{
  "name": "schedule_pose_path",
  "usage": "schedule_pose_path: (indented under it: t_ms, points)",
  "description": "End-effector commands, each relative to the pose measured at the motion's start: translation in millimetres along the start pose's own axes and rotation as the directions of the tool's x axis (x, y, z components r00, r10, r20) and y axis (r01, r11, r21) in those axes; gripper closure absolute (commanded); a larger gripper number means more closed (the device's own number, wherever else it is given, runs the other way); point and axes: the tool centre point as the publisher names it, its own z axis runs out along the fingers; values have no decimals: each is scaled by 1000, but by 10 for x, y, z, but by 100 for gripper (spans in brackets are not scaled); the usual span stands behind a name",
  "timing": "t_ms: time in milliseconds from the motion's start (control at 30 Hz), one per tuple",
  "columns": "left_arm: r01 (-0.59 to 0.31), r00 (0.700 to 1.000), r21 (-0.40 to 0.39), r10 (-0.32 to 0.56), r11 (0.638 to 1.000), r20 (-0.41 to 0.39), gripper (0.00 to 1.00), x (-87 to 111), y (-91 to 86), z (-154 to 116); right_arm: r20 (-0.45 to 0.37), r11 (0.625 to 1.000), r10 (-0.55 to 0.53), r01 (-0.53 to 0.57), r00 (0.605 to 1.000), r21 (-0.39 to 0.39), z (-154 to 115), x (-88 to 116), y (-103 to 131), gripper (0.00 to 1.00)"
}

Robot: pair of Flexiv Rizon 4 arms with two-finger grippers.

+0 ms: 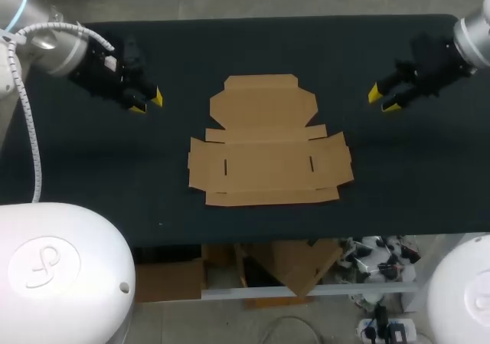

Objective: Assemble the packaging by folding the flat box into shape, placing the metal phone stand inside, and closing the box properly

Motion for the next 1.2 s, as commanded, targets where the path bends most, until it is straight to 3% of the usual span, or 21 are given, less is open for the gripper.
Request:
schedule_pose_path:
  t_ms: [33, 433, 833, 1033, 1200]
  points:
    - [4, 1000, -11, -4, 1000, 5, 100, -16, 16, 44, -4, 1000, 0, 0, 1000, -1, 71, -13, 61, 100]
    - [2, 1000, -81, -4, 997, -25, 100, -124, 37, 267, -20, 1000, 2, -3, 1000, -17, 302, -91, 159, 100]
    - [8, 999, -98, -13, 995, -48, 100, -207, -19, 386, -36, 1000, -1, 0, 999, -31, 414, -146, 232, 100]
    - [-5, 993, -97, -7, 995, -118, 100, -243, -91, 415, -34, 1000, -1, 1, 999, -21, 487, -164, 242, 100]
    - [-5, 993, -97, -7, 995, -118, 100, -243, -91, 415, -34, 1000, 13, -13, 999, -5, 525, -163, 257, 100]
